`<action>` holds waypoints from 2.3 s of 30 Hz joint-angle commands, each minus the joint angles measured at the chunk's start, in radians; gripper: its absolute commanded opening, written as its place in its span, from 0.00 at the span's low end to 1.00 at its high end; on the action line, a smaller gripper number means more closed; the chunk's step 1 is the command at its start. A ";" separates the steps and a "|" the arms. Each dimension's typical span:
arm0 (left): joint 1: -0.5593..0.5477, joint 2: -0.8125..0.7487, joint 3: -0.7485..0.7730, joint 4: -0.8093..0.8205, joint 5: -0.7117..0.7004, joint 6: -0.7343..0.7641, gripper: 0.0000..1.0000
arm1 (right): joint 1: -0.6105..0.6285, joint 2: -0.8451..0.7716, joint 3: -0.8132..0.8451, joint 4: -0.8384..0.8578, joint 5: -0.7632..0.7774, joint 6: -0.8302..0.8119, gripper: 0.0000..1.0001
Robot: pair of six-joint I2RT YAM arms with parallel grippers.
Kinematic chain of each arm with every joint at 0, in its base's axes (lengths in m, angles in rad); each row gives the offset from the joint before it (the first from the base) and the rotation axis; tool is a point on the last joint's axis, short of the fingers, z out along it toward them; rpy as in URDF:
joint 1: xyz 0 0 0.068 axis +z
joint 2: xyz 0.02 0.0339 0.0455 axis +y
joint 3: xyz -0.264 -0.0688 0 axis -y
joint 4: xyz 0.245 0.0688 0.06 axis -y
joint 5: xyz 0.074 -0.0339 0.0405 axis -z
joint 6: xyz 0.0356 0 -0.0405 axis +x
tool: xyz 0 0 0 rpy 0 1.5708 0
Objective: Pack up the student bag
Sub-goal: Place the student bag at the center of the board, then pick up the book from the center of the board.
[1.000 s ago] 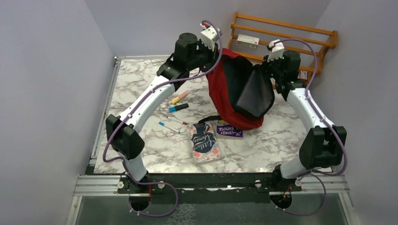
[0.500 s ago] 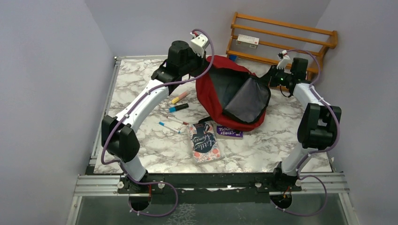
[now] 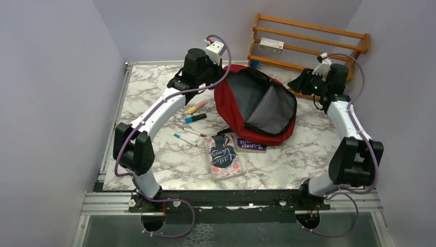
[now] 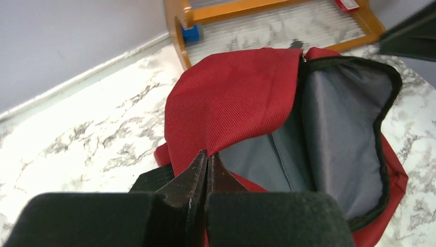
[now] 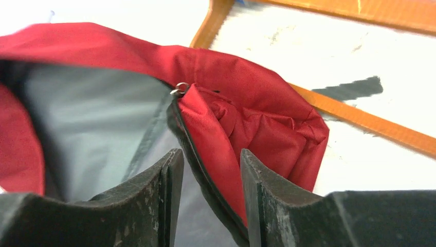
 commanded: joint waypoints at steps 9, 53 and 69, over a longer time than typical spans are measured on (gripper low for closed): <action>0.087 0.130 -0.053 0.073 0.090 -0.151 0.03 | 0.010 -0.359 -0.188 0.021 0.116 0.213 0.53; 0.281 -0.258 -0.548 -0.046 0.009 -0.518 0.99 | 0.370 -0.670 -0.478 -0.246 0.265 0.413 0.69; -0.013 -0.593 -0.948 -0.044 -0.038 -0.709 0.99 | 0.460 -0.749 -0.610 -0.256 0.061 0.451 0.77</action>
